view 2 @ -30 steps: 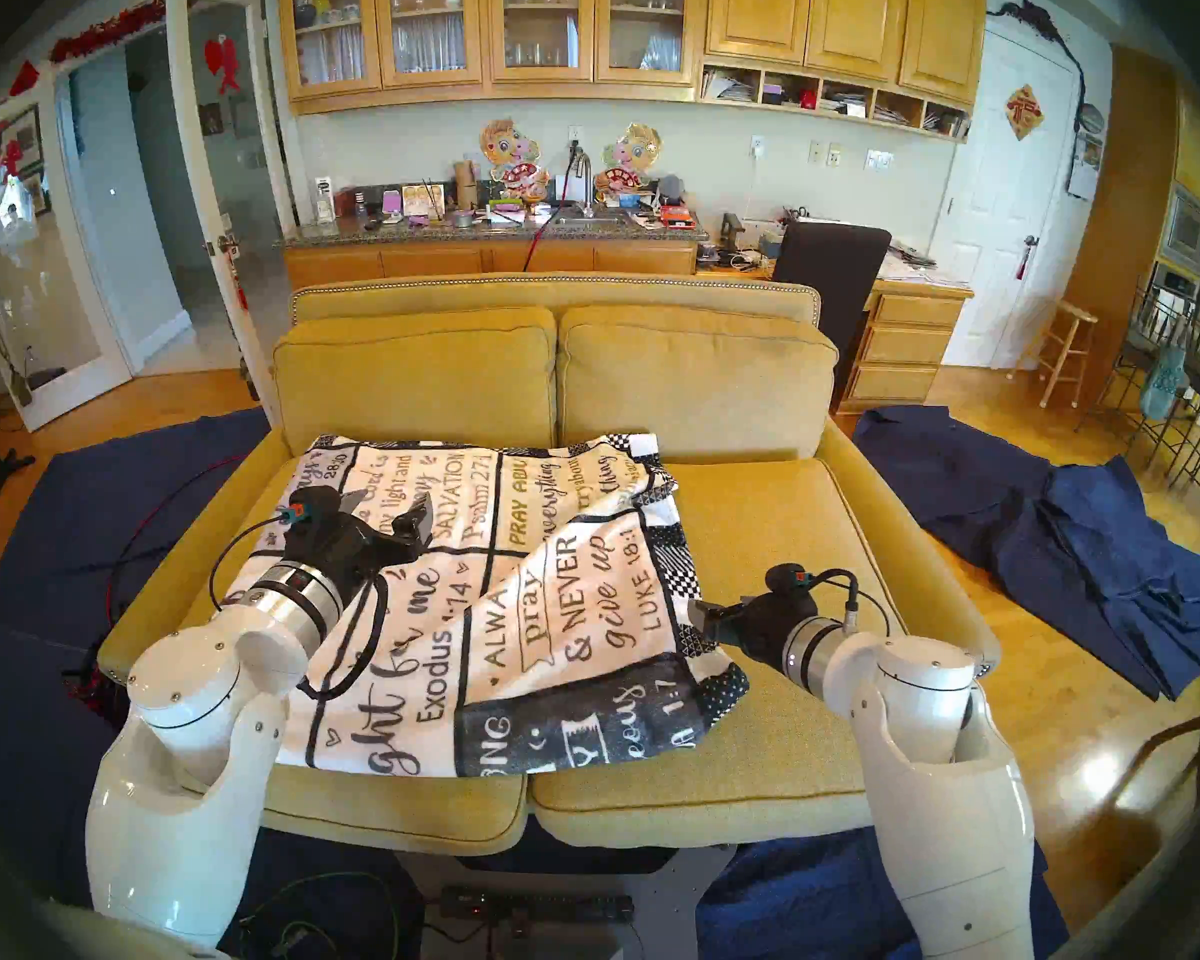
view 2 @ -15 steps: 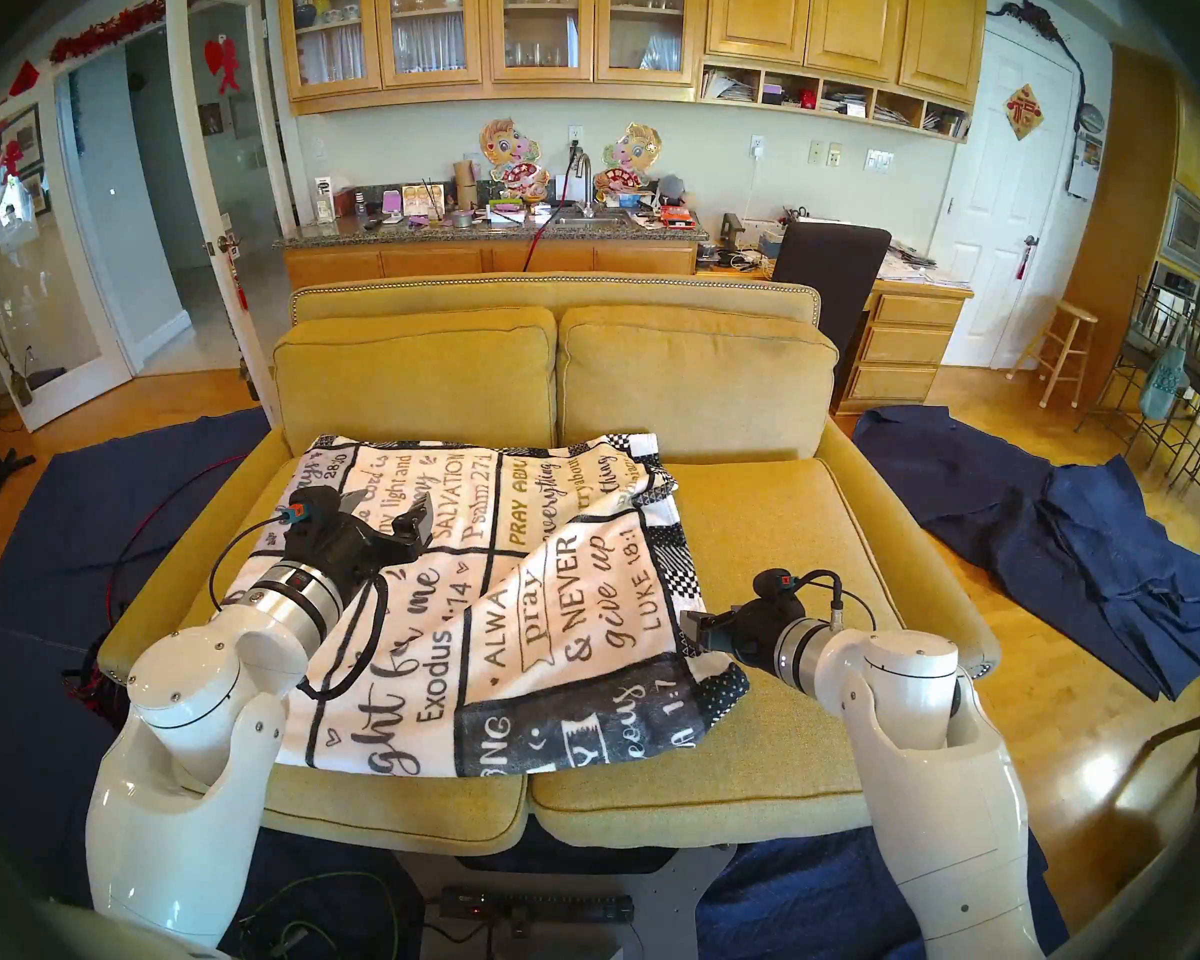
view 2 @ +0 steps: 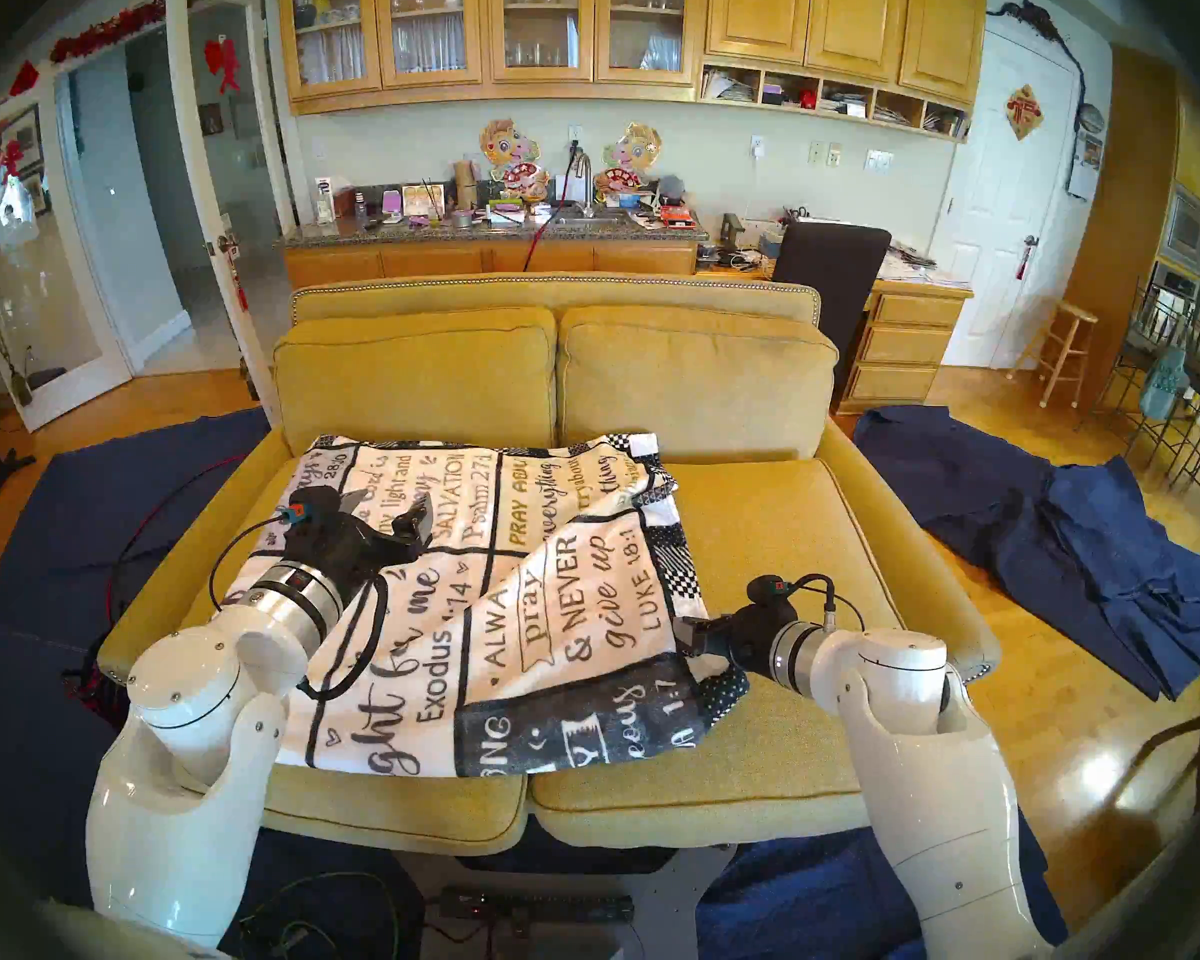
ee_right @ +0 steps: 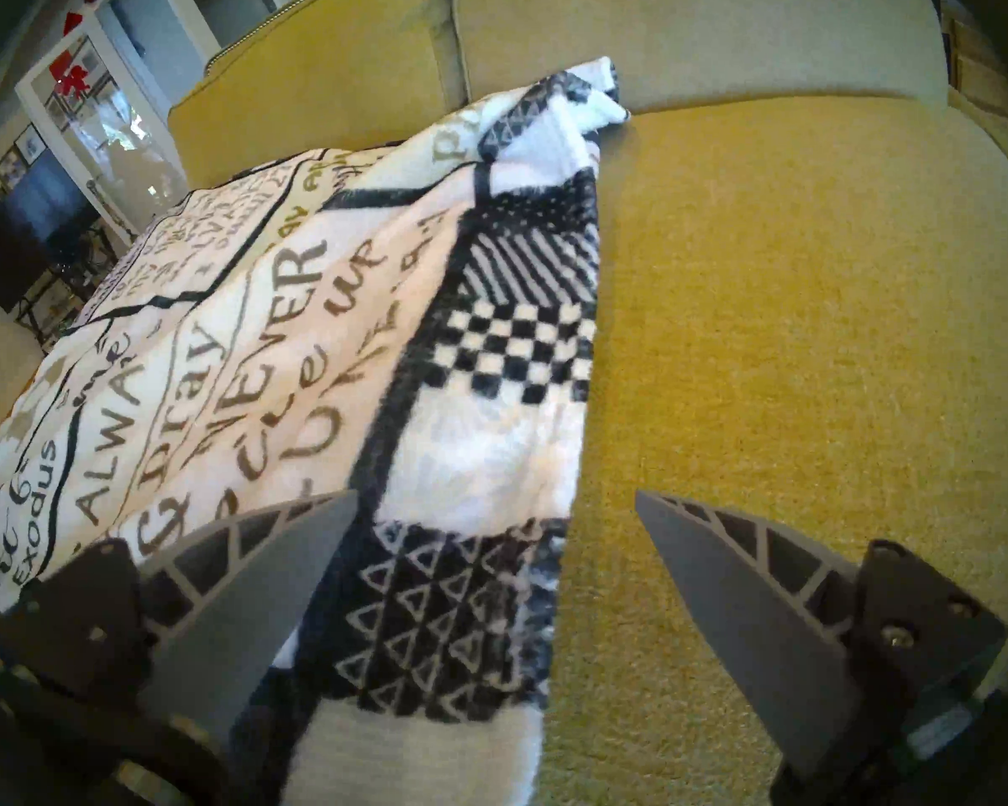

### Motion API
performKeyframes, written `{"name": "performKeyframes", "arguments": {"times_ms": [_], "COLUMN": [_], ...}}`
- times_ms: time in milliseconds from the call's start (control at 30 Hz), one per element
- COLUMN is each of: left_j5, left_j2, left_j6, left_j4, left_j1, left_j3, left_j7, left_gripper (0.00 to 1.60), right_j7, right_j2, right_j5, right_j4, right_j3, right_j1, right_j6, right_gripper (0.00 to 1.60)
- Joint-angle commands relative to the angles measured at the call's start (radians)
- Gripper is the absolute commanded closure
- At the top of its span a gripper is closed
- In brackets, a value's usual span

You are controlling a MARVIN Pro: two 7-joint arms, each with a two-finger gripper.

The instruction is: Fold the blanket in half twice

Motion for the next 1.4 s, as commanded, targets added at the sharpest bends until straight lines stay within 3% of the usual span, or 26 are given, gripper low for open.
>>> {"name": "performKeyframes", "arguments": {"times_ms": [0,100,300,900,1367], "left_j5": [0.0,0.001,0.002,0.004,0.006], "left_j2": [-0.003,-0.003,-0.004,-0.007,-0.009], "left_j6": [-0.012,-0.012,-0.013,-0.012,-0.011], "left_j4": [-0.029,-0.029,-0.03,-0.029,-0.029], "left_j1": [-0.018,-0.018,-0.018,-0.018,-0.018], "left_j3": [0.0,0.0,0.0,-0.001,-0.002], "left_j7": [0.0,-0.001,-0.002,-0.004,-0.006], "left_gripper": [0.0,0.0,0.0,0.0,0.0], "right_j7": [0.023,0.077,0.112,0.048,0.117], "right_j2": [0.014,0.018,0.026,-0.011,-0.001], "right_j5": [0.018,0.058,0.061,0.033,0.05], "right_j4": [-0.013,0.001,0.014,0.075,0.129], "right_j3": [0.031,0.044,0.028,0.009,-0.031], "right_j1": [0.045,0.04,0.035,0.073,0.112], "right_j6": [-0.023,-0.022,-0.025,-0.076,-0.067], "right_gripper": [0.0,0.0,0.0,0.0,0.0]}}
